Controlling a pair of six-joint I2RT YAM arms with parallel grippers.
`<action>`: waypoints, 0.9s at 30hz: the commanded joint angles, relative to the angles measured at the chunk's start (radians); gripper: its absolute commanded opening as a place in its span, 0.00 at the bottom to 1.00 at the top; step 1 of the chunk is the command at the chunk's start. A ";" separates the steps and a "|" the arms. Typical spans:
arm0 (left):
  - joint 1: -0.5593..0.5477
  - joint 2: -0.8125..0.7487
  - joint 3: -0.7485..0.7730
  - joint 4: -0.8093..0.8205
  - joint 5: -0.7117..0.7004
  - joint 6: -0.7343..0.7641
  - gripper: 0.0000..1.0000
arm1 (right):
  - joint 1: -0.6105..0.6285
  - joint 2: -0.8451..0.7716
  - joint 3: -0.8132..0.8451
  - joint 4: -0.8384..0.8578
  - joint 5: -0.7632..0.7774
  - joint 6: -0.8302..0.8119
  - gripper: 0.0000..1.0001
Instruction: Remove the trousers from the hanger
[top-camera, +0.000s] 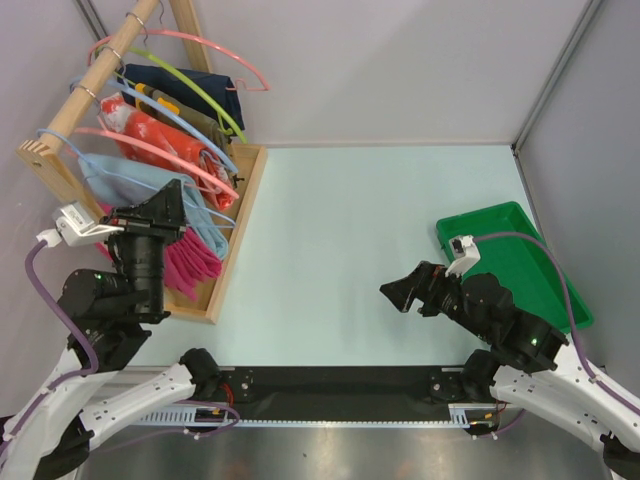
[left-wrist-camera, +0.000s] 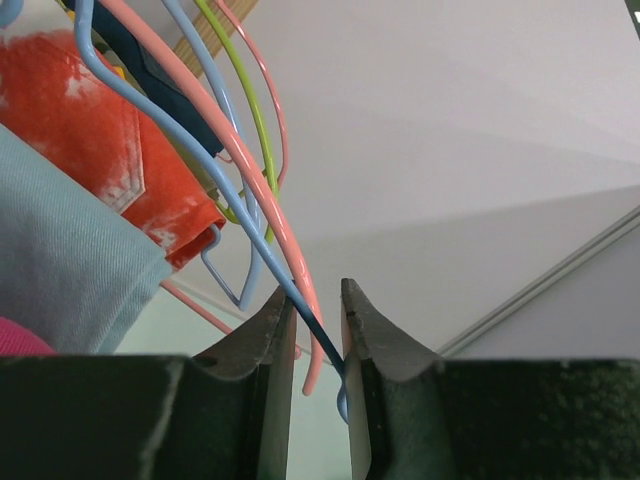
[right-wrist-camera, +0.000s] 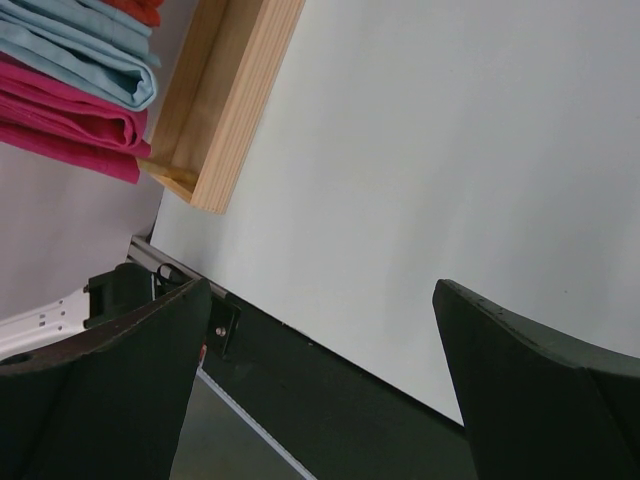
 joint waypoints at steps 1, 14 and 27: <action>0.013 -0.005 0.004 0.105 0.037 0.124 0.10 | 0.005 -0.005 0.024 0.000 0.007 0.003 1.00; 0.013 0.049 0.046 0.220 0.251 0.346 0.00 | 0.006 0.005 0.011 0.014 0.005 0.008 1.00; 0.013 0.089 0.179 0.071 0.500 0.284 0.00 | 0.008 0.009 0.004 0.020 0.015 0.000 1.00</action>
